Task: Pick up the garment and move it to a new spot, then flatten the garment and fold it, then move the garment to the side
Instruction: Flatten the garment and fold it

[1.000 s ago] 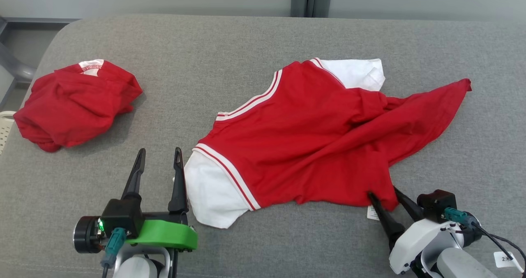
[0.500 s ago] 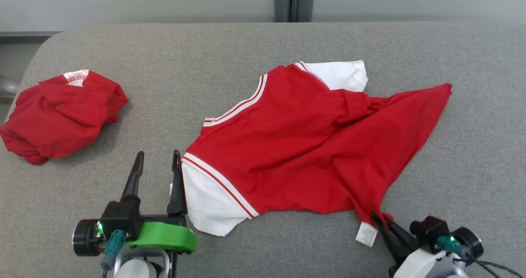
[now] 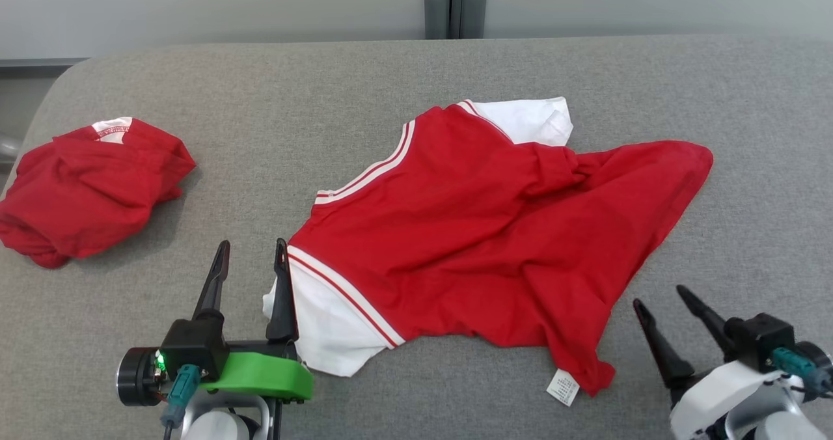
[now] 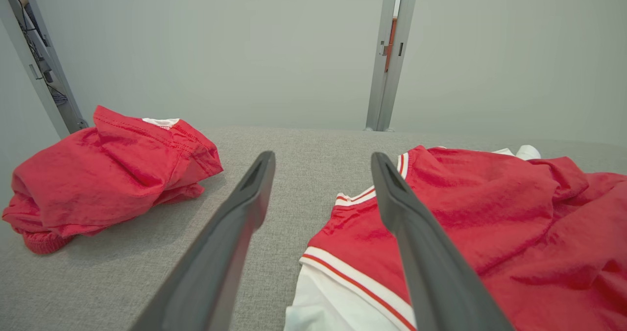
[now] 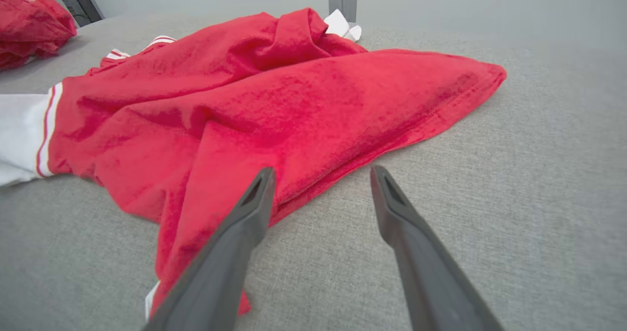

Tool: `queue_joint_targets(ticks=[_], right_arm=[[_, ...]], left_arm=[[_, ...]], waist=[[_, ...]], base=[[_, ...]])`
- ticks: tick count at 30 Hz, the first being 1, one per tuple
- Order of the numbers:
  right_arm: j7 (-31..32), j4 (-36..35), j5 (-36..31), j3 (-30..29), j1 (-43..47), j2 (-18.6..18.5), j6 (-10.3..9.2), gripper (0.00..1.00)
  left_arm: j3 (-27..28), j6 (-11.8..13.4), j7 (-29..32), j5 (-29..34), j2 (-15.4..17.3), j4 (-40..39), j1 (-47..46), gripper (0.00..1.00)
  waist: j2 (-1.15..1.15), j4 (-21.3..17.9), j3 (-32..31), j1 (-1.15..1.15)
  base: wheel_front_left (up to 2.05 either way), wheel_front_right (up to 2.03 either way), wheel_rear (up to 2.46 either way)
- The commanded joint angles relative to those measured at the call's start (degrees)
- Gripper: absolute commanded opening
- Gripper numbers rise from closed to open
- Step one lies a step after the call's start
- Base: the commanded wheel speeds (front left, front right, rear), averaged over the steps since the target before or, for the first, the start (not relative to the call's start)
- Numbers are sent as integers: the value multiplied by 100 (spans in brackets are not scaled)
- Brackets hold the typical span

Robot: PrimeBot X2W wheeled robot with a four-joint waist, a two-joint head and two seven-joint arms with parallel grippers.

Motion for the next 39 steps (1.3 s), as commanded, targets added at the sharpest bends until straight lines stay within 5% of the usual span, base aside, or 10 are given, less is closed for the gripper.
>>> queue_joint_targets(ticks=[1,10,23,25,39], right_arm=[[32,33,-52,-104,-153,-54,-11,100],[204,861,-229,-235,-901,-215,-11,100],[-44,2385,212,385,-1639,131,-10,100],[-51,2549,310,477,-1724,162,-10,0],[-354,2643,634,-142,-1998,-775,-11,0]], left_arm=[[-6,-19,-4,7,10,5,57,100],[-77,-32,-4,14,10,-2,-116,100],[-242,91,-4,-65,11,-10,-198,100],[-256,87,-4,-68,10,-6,-201,100],[-147,121,-4,-91,10,-4,-61,100]], waist=[[0,14,10,0],[0,159,220,0],[0,356,355,0],[0,370,356,0],[0,205,207,0]], base=[[0,0,0],[0,0,0],[0,0,0],[0,0,0],[0,0,0]])
